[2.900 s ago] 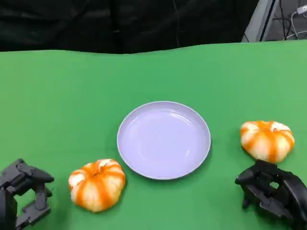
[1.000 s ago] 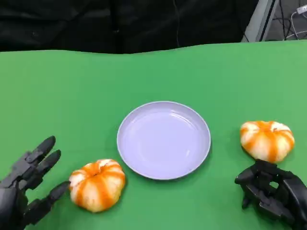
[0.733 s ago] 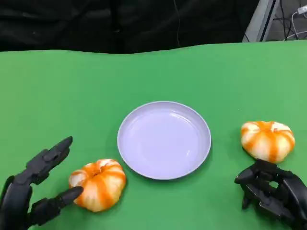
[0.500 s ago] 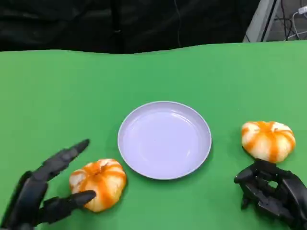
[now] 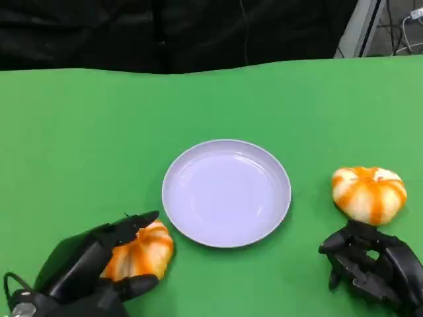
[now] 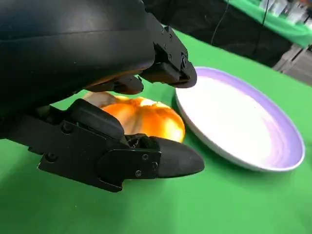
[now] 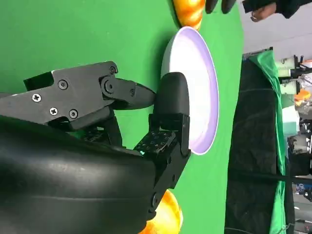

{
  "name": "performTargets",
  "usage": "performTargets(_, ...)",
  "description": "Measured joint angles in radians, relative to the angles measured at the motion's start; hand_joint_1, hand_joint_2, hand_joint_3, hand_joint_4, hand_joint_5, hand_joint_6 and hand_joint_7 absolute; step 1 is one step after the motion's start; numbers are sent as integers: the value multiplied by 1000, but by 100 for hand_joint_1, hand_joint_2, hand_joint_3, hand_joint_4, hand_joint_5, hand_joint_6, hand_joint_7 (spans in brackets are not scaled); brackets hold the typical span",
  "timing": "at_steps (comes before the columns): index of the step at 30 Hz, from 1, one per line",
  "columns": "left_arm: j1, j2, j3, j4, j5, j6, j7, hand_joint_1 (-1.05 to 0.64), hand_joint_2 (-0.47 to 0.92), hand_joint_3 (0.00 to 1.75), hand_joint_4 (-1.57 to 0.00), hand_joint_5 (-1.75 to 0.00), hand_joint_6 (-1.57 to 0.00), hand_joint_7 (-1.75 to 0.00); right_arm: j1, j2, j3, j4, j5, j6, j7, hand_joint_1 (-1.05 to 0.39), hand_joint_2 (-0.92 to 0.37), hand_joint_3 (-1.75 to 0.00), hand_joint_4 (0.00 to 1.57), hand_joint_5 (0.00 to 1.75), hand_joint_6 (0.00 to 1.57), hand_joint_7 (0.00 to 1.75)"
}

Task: Grasp the bread from the table and place it into the plate.

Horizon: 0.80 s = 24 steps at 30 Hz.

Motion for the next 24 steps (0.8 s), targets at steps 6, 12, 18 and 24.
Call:
performTargets(6,-36,16,-53,18,16,46,4,-82,92,67,-32,0,-38,-1,3,1,2,-4,0,0,0,-21,-92,-47,66,175,75,108)
performTargets(12,-54,35,-82,39,13,74,4,-31,92,27,-35,-1,-40,-1,3,1,3,-5,0,0,0,-22,-92,-47,64,175,75,108)
performTargets(18,-56,44,-96,42,-16,82,3,-10,92,19,-36,0,-41,0,5,1,3,-8,0,0,-1,-22,-92,-47,65,175,76,108)
performTargets(24,-55,53,-111,32,-30,88,2,-9,92,21,-36,-1,-42,-1,8,1,3,-9,11,2,9,-21,-92,-48,65,175,75,107)
